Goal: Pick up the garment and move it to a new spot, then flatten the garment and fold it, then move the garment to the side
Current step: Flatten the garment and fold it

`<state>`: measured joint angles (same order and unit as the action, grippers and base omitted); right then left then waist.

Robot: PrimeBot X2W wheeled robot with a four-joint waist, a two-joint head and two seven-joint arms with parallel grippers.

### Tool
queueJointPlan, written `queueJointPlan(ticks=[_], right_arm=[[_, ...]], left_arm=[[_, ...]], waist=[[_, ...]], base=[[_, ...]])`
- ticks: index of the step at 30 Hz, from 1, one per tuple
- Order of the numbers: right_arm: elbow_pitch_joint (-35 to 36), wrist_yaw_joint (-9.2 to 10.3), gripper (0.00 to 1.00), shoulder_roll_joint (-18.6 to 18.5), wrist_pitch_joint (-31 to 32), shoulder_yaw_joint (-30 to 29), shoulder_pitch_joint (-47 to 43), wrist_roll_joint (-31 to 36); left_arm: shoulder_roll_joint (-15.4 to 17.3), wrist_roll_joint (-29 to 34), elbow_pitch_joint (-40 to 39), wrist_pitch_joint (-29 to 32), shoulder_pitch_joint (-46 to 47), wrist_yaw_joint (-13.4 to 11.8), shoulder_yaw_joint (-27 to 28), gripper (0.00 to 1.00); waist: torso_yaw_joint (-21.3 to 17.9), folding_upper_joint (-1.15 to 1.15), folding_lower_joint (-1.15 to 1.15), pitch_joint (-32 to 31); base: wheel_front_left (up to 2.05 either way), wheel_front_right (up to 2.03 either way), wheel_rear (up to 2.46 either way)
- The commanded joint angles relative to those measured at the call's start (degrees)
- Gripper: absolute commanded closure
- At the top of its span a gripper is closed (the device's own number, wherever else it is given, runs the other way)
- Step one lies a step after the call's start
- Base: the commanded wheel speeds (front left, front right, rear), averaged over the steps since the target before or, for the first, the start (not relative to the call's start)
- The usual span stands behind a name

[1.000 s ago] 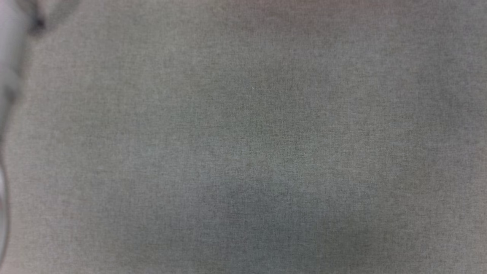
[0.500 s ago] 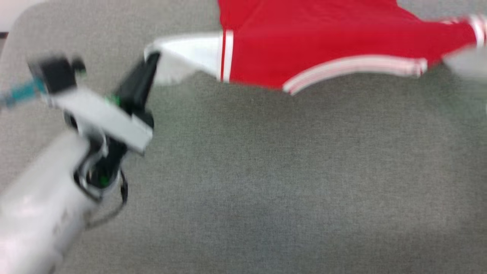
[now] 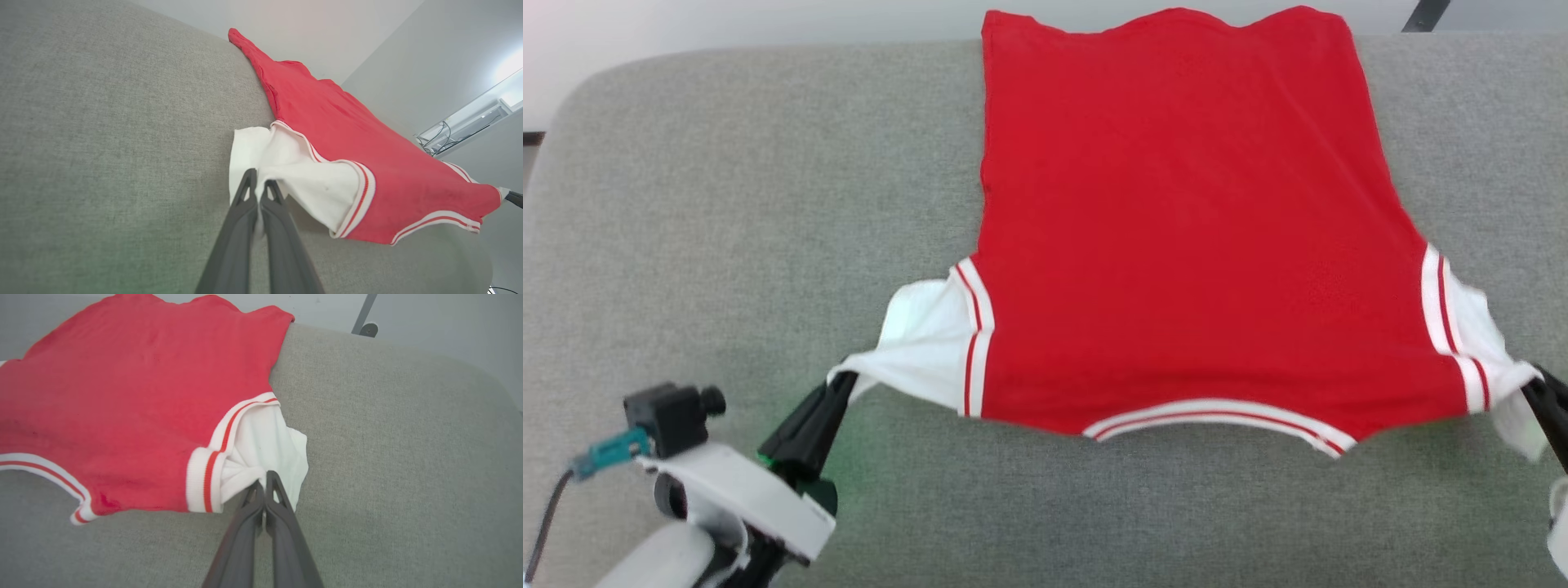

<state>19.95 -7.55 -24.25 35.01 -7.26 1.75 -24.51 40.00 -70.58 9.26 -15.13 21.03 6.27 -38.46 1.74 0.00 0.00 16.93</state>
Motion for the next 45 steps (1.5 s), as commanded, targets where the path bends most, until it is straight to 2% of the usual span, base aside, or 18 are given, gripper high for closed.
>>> queueJointPlan(ticks=[1,9,15,19,25,31,36,43,44,45], right_arm=[[3.20,0.10,1.00,1.11,2.18,-1.72,-2.54,-0.05],[13.47,0.09,1.00,4.60,8.41,-4.85,-11.87,-0.47],[14.22,0.09,1.00,4.18,9.87,-5.10,-14.16,0.13],[10.81,0.09,1.00,2.40,9.96,-1.56,-12.31,0.93],[2.84,0.08,1.00,-1.41,11.22,6.24,-8.41,0.68],[-4.64,0.08,1.00,-0.81,8.94,11.33,-4.91,-1.67],[-10.10,0.08,1.00,0.02,6.40,13.82,-3.39,-1.80],[-15.34,0.13,1.00,0.28,3.46,16.27,-1.35,-1.32],[-15.45,0.14,0.84,0.33,2.65,16.37,-0.96,-1.16],[-15.33,0.14,0.54,0.47,1.68,16.05,-0.24,-0.73]], left_arm=[[0.55,0.77,-1.70,0.01,-2.37,-0.80,1.03,1.00],[2.40,2.89,-11.39,0.01,-12.89,-5.09,4.98,1.00],[3.62,4.29,-16.93,0.01,-17.78,-8.21,6.30,1.00],[3.36,6.66,-15.90,1.41,-16.14,-9.74,4.56,1.00],[1.35,10.90,-12.94,5.32,-11.47,-10.56,0.54,1.00],[-0.92,13.08,-9.88,6.44,-8.37,-10.48,-1.39,1.00],[-2.58,12.06,-7.60,6.73,-7.96,-9.88,-1.93,1.00],[-2.92,11.62,-5.50,6.85,-7.33,-9.10,-2.05,1.00],[-2.85,11.55,-5.22,6.82,-7.29,-8.99,-2.01,1.00],[-2.78,11.45,-5.05,6.81,-7.27,-8.92,-1.94,1.00]], waist=[[-0.37,0.00,0.00,0.20],[-0.93,0.00,0.00,1.06],[-0.89,0.00,0.00,1.32],[-1.14,0.00,0.00,1.17],[-0.83,0.00,0.00,1.86],[-0.50,0.00,0.00,3.81],[-0.45,0.00,0.00,5.21],[-0.87,0.00,0.00,6.22],[-1.01,0.00,0.00,6.25],[-1.16,0.00,0.00,6.23]], base=[[0.00,0.00,0.00],[0.00,0.00,0.00],[0.00,0.00,0.00],[0.00,0.00,0.00],[0.00,0.00,0.00],[0.00,0.00,0.00],[0.00,0.00,0.00],[0.00,0.00,0.00],[0.00,0.00,0.00],[0.00,0.00,0.00]])
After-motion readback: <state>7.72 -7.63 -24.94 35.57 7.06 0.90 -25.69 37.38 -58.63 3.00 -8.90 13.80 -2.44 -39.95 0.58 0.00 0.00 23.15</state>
